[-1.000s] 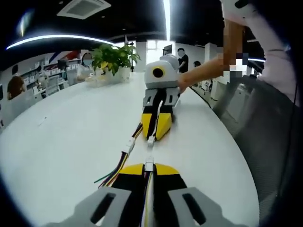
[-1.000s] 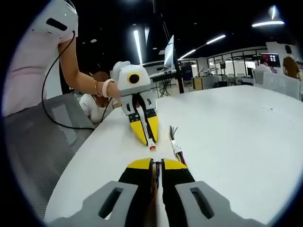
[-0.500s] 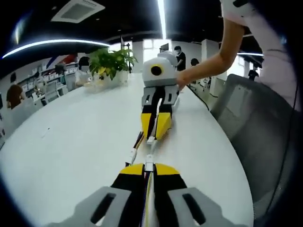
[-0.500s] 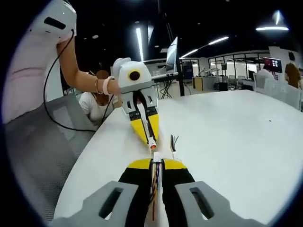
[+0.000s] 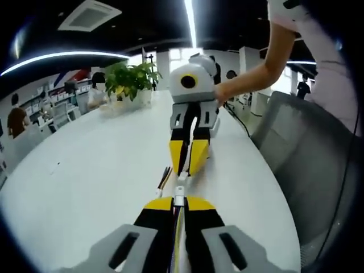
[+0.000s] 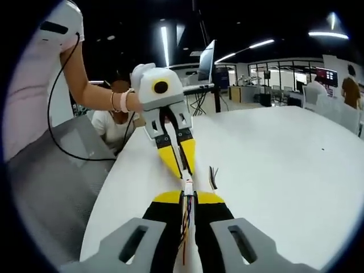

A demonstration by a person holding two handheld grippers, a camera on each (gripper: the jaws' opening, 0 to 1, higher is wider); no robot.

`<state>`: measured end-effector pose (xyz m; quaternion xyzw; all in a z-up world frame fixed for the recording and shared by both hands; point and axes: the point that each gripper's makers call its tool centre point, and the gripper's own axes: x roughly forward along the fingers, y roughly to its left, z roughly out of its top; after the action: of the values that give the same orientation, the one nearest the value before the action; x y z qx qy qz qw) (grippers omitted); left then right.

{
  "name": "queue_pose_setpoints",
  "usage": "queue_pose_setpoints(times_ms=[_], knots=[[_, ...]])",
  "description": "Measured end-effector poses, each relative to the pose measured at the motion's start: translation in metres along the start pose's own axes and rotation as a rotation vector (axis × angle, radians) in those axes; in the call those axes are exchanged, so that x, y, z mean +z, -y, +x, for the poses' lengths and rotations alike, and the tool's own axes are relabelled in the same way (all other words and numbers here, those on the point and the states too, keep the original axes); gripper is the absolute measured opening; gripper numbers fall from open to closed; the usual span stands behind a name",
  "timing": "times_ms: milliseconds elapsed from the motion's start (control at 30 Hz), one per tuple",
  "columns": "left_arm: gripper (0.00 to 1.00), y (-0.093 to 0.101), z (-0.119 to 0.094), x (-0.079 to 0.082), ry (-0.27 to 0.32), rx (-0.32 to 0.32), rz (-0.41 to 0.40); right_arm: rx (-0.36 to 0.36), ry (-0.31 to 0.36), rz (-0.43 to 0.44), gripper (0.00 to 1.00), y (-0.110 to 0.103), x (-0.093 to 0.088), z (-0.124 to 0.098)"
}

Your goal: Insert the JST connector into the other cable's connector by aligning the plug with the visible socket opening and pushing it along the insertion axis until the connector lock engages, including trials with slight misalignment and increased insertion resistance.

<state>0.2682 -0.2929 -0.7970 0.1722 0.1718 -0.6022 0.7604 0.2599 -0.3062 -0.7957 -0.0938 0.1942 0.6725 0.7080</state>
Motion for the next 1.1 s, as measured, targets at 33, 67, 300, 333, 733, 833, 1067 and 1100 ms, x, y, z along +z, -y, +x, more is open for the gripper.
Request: queue_pose_setpoints(times_ms=[33, 67, 300, 333, 733, 833, 1067, 1100], knots=[[0.0, 0.0006, -0.0002, 0.0008, 0.002, -0.002, 0.0, 0.003, -0.006, -0.01, 0.03, -0.0008, -0.0003, 0.0005], [0.0, 0.0012, -0.0004, 0.0017, 0.003, -0.003, 0.005, 0.004, -0.009, -0.014, 0.03, -0.0011, -0.0004, 0.0008], [0.0, 0.0031, -0.0013, 0.0011, -0.005, -0.009, 0.014, 0.004, -0.022, -0.026, 0.03, -0.0011, -0.0012, 0.001], [0.0, 0.0037, -0.0012, 0.0013, -0.005, -0.012, 0.016, 0.007, -0.026, -0.032, 0.03, -0.0015, -0.0016, 0.0012], [0.0, 0.0064, 0.0021, -0.0004, -0.032, -0.033, 0.045, 0.041, -0.072, -0.062, 0.03, -0.0039, -0.0074, 0.0027], [0.0, 0.0056, 0.0025, -0.0004, -0.035, -0.032, 0.044, 0.046, -0.078, -0.066, 0.03, -0.0042, -0.0083, 0.0032], [0.0, 0.0078, 0.0033, -0.0019, -0.049, -0.043, 0.05, 0.061, -0.098, -0.089, 0.03, -0.0064, -0.0091, 0.004], [0.0, 0.009, 0.0041, -0.0026, -0.055, -0.049, 0.052, 0.063, -0.105, -0.092, 0.03, -0.0068, -0.0099, 0.0047]])
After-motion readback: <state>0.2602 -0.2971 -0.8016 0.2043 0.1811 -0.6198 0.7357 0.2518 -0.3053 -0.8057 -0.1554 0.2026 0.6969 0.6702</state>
